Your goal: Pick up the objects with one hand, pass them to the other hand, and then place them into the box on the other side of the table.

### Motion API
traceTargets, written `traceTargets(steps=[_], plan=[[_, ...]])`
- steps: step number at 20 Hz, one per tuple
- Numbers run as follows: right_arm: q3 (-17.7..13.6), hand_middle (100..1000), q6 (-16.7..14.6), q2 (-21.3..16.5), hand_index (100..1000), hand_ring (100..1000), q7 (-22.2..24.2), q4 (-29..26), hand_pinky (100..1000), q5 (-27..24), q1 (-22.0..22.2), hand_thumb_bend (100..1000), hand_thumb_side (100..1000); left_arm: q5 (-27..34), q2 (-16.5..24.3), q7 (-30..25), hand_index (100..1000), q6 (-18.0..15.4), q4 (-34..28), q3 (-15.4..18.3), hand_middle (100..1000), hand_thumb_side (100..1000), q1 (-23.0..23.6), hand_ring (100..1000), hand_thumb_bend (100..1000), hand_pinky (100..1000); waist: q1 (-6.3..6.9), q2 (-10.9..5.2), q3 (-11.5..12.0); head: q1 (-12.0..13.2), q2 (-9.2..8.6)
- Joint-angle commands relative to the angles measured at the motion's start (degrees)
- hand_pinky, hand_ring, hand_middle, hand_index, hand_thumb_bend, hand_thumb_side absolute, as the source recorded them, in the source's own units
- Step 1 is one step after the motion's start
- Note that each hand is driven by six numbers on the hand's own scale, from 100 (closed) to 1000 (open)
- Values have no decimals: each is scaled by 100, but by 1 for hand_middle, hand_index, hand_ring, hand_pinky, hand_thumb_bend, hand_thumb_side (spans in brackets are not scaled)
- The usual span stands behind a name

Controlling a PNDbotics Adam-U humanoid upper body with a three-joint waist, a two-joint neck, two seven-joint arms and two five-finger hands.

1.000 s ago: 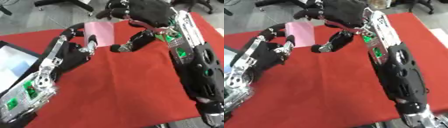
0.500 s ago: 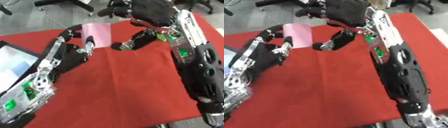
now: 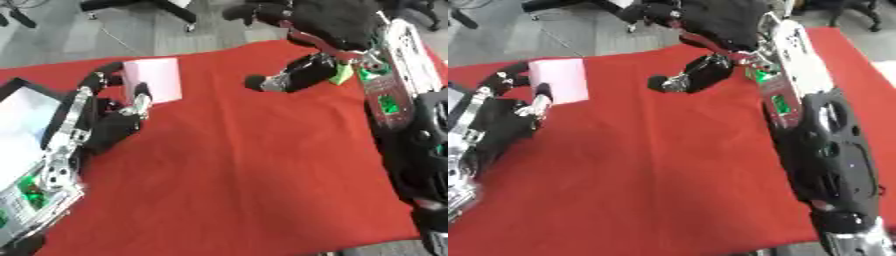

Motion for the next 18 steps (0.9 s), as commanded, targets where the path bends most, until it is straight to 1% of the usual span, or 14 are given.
traceTargets(steps=[1,4,6,7,9,10,12,13,14,15,16,17,18], plan=[[-90,553,65,-167,867,712,-76,-111,717,62,-34,465,395,-250,460,1013,391,727,-46,551,217,159,327,324,100,230,91,-109,29,43,-12],[-122,550,105,-223,865,714,-105,-85,719,77,42,446,401,-366,717,1130,392,1187,-46,1342,218,106,848,325,100,228,116,-152,77,-12,-12],[-141,547,129,-261,864,714,-119,-69,721,74,86,437,405,-472,827,1142,392,1710,36,1855,219,113,1127,324,100,225,131,-177,115,-80,-12],[-149,546,138,-274,863,715,-124,-63,721,69,104,431,407,-501,855,1144,393,1949,135,2054,220,114,1209,323,100,224,136,-187,128,-117,-12],[-157,544,152,-287,862,715,-132,-54,722,53,133,421,411,-488,881,1145,401,2321,464,2325,232,118,1280,331,100,231,139,-204,145,-169,-12],[-158,542,155,-288,861,716,-132,-50,723,44,141,416,413,-473,887,1145,419,2442,631,2398,253,124,1273,352,100,248,138,-208,146,-178,-12],[-155,541,156,-281,861,716,-128,-38,723,21,150,410,417,-397,883,1145,516,2673,992,2414,359,160,1233,447,100,319,127,-214,131,-175,-12],[-151,540,155,-276,860,716,-125,-32,724,8,150,404,421,-278,874,1136,759,2778,1137,2332,617,377,1221,666,164,493,119,-213,117,-165,-12],[-150,540,154,-274,860,716,-124,-26,724,-3,149,402,422,-141,870,1096,844,2860,1244,2237,751,536,1206,762,302,581,114,-212,105,-158,-12],[-151,539,154,-274,860,717,-123,-22,724,-14,148,401,423,-24,869,1018,866,2904,1322,2152,783,591,1192,783,357,601,110,-210,97,-155,-12],[-151,539,154,-276,859,717,-120,-19,724,-22,147,399,425,41,868,935,907,2926,1372,2095,848,702,1179,831,479,650,109,-208,92,-154,-12],[-150,539,153,-277,859,717,-116,-16,724,-29,146,399,425,58,866,859,920,2936,1405,2060,872,731,1170,849,526,669,109,-205,90,-155,-12],[-148,538,151,-277,859,716,-113,-13,724,-35,144,400,427,41,864,799,953,2942,1428,2045,928,819,1162,892,634,707,110,-204,89,-155,-12]])
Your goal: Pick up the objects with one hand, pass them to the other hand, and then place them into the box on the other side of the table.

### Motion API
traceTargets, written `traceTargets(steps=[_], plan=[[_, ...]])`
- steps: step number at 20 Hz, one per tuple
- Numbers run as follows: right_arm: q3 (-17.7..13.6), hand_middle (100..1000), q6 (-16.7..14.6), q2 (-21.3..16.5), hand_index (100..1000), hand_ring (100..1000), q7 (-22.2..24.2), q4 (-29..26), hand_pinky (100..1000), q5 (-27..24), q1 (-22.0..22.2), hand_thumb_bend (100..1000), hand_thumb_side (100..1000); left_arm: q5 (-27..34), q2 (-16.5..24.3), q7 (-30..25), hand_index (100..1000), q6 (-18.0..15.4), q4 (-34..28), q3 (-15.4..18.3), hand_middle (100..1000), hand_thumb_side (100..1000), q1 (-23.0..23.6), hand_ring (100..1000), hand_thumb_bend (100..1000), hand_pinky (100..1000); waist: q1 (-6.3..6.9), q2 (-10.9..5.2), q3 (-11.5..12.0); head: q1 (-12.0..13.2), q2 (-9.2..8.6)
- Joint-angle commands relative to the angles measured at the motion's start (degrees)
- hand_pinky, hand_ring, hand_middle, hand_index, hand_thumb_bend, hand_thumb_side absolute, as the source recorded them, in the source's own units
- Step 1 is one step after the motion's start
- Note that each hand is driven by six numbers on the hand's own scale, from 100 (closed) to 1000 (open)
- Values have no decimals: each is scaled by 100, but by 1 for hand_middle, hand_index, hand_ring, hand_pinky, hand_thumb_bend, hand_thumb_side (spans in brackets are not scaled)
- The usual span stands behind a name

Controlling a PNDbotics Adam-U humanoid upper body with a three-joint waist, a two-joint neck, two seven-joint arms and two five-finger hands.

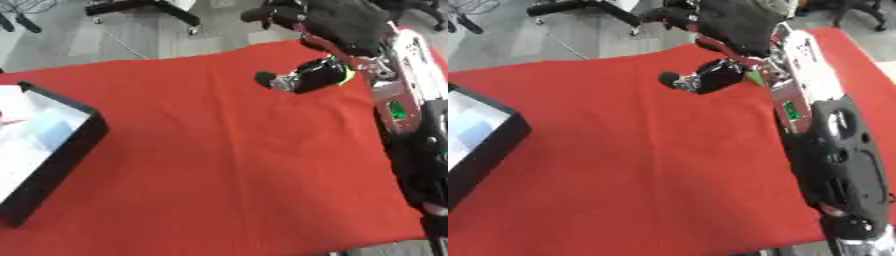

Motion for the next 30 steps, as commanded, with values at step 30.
traceTargets(steps=[30], plan=[[-2140,735,2393,-358,928,945,-715,3103,887,948,-653,100,621,-469,-1753,-1119,938,-3218,-1413,-738,892,786,-699,865,440,555,-12,-119,20,-922,-12]])
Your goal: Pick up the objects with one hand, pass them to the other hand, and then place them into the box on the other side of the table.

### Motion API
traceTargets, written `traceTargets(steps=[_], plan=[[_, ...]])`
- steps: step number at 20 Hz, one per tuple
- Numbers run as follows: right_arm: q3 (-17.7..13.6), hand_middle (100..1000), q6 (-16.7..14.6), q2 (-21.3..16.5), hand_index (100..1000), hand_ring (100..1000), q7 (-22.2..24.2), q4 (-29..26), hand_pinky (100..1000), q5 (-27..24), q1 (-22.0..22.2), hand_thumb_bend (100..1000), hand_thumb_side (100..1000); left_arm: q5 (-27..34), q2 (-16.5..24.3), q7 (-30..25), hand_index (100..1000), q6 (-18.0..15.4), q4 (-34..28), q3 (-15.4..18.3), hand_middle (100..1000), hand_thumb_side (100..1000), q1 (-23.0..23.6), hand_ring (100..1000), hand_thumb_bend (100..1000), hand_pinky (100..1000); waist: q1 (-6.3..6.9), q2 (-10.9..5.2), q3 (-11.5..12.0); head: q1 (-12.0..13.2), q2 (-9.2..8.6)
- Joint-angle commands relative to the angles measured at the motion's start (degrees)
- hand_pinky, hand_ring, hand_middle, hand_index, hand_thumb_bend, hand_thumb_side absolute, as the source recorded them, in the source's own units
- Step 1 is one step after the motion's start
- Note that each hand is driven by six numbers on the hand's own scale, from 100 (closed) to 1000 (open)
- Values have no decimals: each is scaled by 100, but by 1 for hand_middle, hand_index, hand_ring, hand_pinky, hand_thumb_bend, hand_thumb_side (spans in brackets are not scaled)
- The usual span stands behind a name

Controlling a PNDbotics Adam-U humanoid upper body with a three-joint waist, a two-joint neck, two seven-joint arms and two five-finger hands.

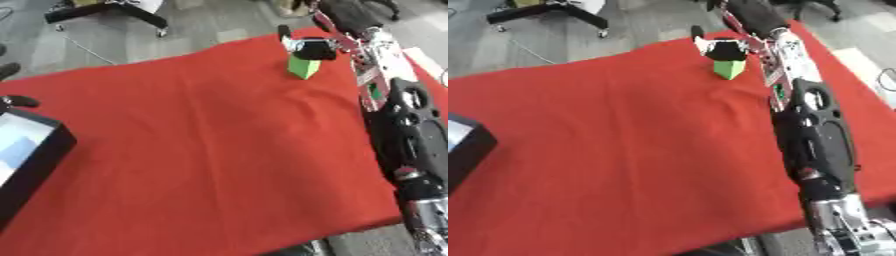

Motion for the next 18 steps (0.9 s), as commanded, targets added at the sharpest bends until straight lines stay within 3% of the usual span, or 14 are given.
traceTargets(steps=[1,8,18], plan=[[-391,759,534,-217,929,964,-179,697,902,259,-306,100,641,-330,-309,-196,937,-313,-79,-78,889,790,69,862,433,554,-5,-117,38,-170,-13],[-878,771,1565,-298,911,1000,-776,2061,939,320,-741,100,723,-645,-962,-370,932,-422,-79,-295,879,800,209,853,407,547,56,-72,194,-503,-13],[-1199,754,2823,-344,891,1000,-1766,2847,976,-266,-882,100,774,-635,-1403,-411,928,-281,-79,-470,872,808,164,848,403,545,100,16,379,-846,-13]])
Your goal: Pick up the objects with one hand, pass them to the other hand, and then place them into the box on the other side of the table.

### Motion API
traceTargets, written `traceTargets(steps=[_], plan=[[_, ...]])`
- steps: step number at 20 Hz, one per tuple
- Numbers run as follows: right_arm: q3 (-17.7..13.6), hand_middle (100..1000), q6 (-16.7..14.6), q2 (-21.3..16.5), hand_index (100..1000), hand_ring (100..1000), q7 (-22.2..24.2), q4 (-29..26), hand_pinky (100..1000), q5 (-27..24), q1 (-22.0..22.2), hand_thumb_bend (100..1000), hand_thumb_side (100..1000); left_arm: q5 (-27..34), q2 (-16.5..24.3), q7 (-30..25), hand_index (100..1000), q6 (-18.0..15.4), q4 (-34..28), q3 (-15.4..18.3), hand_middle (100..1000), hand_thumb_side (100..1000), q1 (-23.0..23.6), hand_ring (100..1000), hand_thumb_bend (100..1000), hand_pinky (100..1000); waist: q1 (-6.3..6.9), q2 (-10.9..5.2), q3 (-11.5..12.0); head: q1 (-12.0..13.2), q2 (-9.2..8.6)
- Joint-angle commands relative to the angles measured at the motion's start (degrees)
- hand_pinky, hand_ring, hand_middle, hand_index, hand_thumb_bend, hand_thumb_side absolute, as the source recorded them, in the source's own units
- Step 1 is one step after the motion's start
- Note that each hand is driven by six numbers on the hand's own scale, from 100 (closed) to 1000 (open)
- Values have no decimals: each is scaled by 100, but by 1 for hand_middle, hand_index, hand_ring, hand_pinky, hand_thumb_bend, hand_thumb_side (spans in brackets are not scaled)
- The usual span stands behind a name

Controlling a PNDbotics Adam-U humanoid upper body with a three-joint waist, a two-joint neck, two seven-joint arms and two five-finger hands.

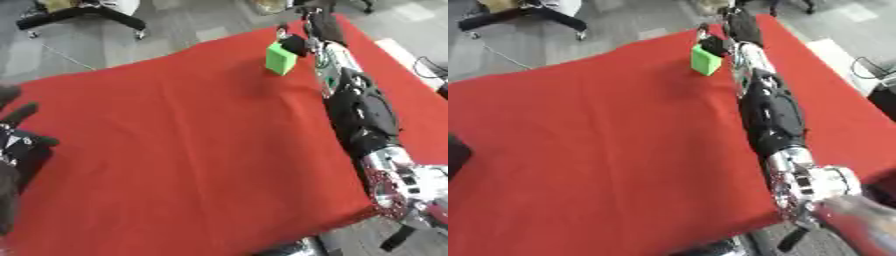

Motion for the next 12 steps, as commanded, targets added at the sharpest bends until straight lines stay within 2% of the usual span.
traceTargets(steps=[1,6,9,12], plan=[[-18,756,290,-211,892,1000,-259,181,977,-174,-183,100,793,-25,-26,-16,927,25,-79,-10,872,809,-57,848,400,545,48,13,19,-99,-13],[83,763,358,-234,904,1000,-240,608,984,-521,-175,100,855,-38,-74,-56,927,28,-79,-45,872,805,-56,847,405,545,51,30,47,-187,-13],[184,779,287,-240,916,1000,-8,827,989,-749,-157,100,886,-40,-99,-89,927,27,-79,-62,872,805,-60,847,404,545,58,40,63,-213,-13],[282,792,180,-241,931,1000,239,954,997,-894,-146,100,873,-47,-118,-114,927,34,-79,-76,872,805,-59,847,404,545,68,53,85,-243,-13]])
